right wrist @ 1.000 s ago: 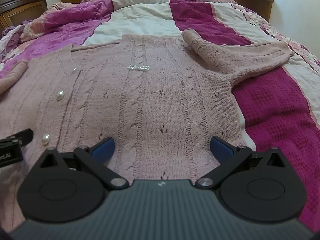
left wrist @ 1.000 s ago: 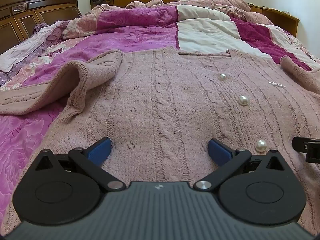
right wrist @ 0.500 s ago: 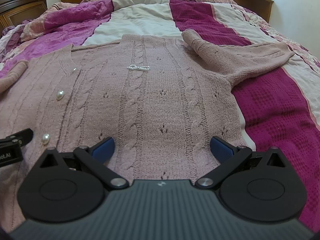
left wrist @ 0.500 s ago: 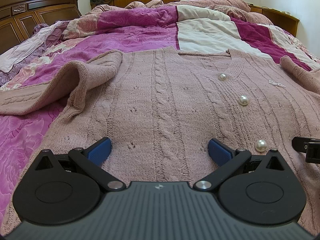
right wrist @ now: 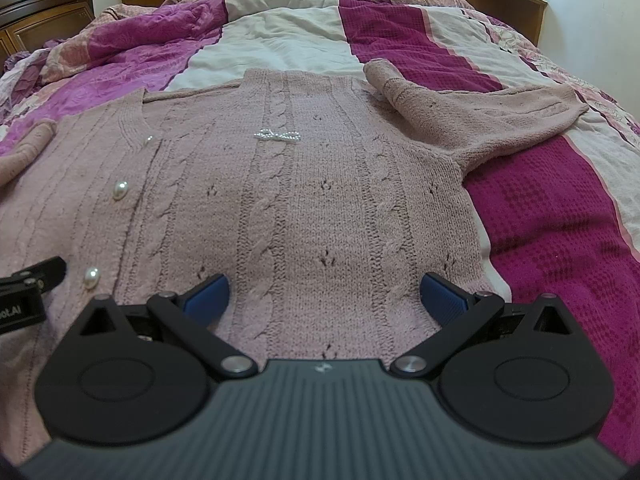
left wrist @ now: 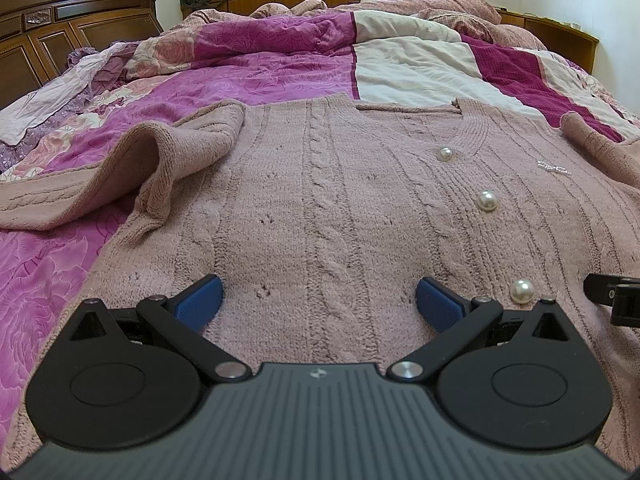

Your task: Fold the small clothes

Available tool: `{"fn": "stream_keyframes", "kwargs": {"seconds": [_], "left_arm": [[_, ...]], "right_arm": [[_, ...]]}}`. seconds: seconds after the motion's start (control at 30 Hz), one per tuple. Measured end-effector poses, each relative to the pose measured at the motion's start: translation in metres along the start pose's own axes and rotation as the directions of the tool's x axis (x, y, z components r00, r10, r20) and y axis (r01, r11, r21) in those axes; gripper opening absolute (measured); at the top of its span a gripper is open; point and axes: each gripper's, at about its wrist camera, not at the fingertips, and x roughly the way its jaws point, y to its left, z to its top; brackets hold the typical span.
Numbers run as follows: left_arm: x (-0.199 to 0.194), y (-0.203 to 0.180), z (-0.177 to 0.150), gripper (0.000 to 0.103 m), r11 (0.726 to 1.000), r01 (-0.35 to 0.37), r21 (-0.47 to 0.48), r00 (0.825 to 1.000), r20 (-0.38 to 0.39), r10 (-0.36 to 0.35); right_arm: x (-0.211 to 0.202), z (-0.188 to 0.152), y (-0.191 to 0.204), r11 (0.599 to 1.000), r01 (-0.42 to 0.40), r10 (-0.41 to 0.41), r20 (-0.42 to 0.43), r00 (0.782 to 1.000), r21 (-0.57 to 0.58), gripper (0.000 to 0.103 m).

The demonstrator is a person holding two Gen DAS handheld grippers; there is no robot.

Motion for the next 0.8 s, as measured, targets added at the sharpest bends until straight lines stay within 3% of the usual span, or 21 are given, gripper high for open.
{"fn": "stream_keyframes", "kwargs": {"seconds": [0.57,0.8], "left_arm": [[-0.0027,0.0014,0.0020,0.103,1.000,0.002,-0.003,1.000,-0.004,-0.002],[0.0043,0.0015,0.0086,0.103,1.000,0.005,0.005,0.999,-0.047,-0.005]], "right_arm": [[-0.0005,0.0030,-0.0024,1.000,-0.005,0.005,-0.019,1.000,0.014,0.103],[0.0029,0.0041,0.0001,1.000,0.005,-0.005,-0.027,1.000,0.013,0.103]]}}
